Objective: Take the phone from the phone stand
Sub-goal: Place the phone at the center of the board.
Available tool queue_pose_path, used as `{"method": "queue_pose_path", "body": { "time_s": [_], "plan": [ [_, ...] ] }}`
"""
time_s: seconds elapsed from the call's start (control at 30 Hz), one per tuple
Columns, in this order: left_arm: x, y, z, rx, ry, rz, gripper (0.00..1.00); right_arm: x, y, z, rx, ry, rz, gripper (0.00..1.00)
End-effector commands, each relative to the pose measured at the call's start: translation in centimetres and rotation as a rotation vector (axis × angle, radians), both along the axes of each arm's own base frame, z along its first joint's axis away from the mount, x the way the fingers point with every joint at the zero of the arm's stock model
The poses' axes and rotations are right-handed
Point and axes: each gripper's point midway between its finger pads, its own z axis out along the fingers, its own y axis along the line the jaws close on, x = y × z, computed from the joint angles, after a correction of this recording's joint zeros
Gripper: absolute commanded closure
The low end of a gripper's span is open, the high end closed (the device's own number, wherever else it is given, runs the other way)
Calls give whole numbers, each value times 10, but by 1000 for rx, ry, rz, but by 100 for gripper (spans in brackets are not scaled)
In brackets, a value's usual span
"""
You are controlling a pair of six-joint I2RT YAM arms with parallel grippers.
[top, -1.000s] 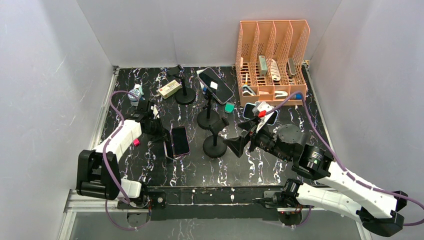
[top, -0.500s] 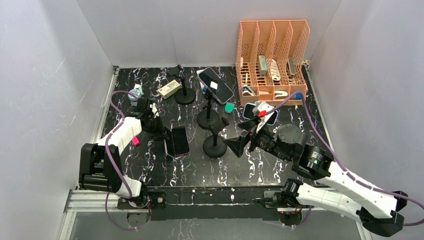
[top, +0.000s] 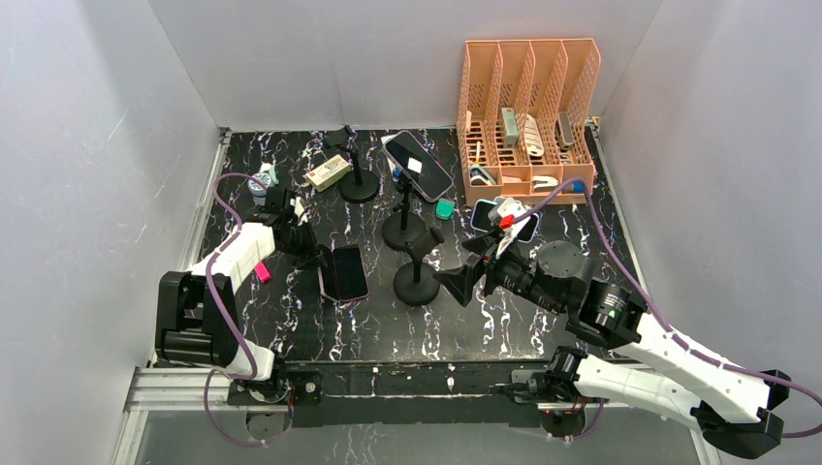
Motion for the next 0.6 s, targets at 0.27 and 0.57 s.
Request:
{"method": "queue_pose_path", "body": {
  "time_s": [0.27,0.57],
  "plan": [
    [-6,24,-15,125,21,26,79,-1,-2,4,15,-8,-3,1],
    [-8,32,-17,166,30,43,75,-2,-4,4,18,-6,-7,1]
  ]
}}
